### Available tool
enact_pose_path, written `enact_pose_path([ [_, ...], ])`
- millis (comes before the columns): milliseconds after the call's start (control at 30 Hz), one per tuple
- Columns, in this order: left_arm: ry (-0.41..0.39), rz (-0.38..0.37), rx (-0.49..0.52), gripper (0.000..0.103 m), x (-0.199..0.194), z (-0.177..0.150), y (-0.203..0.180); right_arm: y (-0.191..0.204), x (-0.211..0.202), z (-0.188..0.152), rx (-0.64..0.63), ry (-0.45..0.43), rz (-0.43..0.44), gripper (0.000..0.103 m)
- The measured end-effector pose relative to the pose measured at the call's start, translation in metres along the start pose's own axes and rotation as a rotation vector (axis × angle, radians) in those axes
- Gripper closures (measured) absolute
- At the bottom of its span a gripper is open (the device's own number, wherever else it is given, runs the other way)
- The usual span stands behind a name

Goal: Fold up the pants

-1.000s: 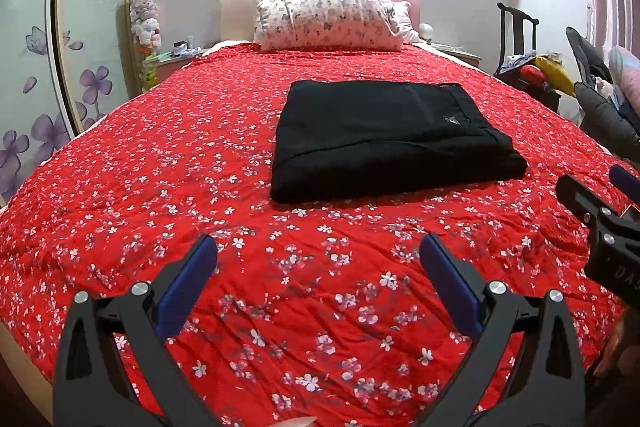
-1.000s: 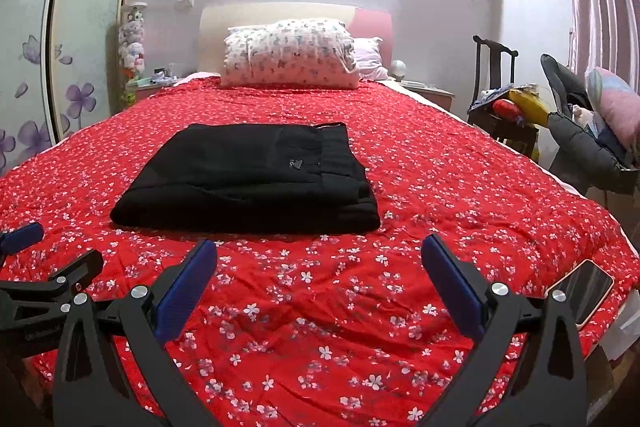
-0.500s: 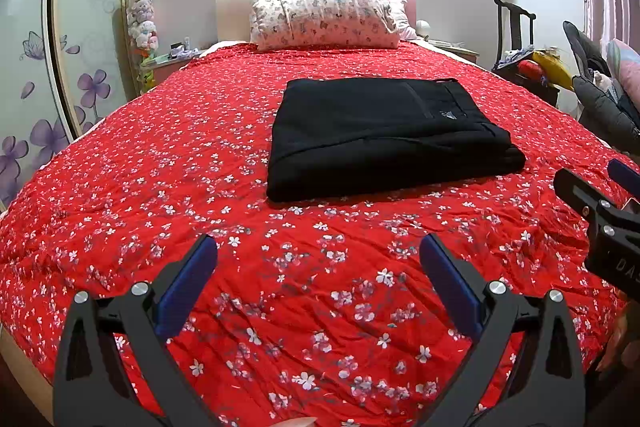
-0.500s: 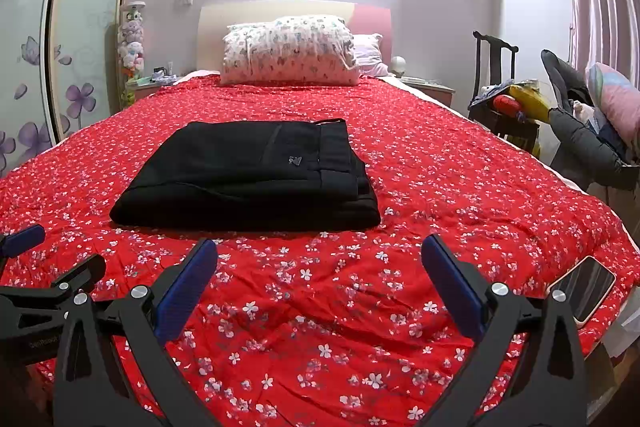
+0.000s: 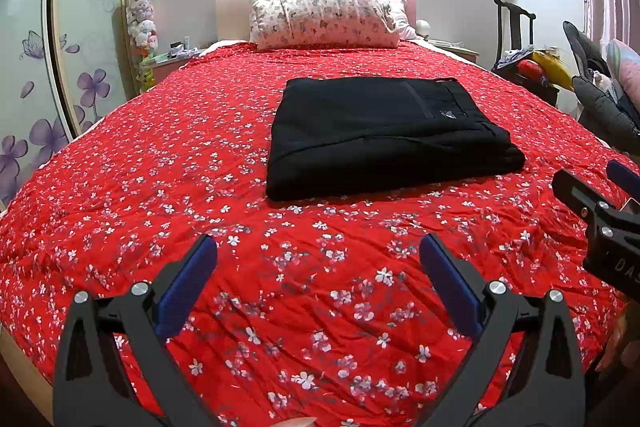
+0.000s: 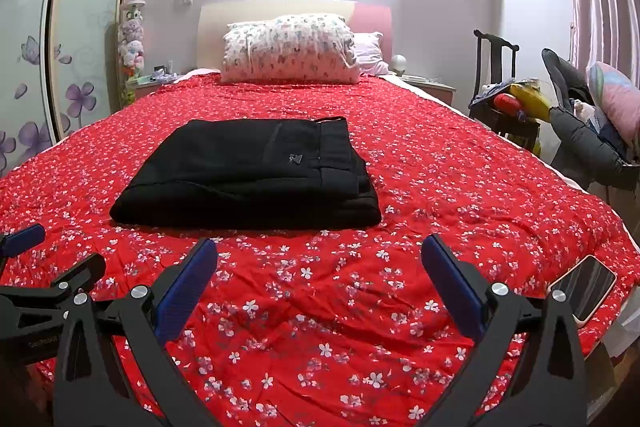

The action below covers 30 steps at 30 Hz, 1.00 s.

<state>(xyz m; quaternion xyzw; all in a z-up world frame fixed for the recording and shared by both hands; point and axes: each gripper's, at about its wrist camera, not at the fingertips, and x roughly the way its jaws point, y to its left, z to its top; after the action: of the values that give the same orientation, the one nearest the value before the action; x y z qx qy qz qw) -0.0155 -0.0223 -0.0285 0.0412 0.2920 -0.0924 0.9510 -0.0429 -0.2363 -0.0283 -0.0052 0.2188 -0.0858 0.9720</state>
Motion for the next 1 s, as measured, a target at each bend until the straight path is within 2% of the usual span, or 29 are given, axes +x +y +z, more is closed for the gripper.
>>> enact_pose_path([
  [1000,0.01,-0.01,0.004,0.002,0.0012,-0.0061,0.0001,-0.0051,0.0089,-0.0024,-0.006,0.017,0.015,0.001],
])
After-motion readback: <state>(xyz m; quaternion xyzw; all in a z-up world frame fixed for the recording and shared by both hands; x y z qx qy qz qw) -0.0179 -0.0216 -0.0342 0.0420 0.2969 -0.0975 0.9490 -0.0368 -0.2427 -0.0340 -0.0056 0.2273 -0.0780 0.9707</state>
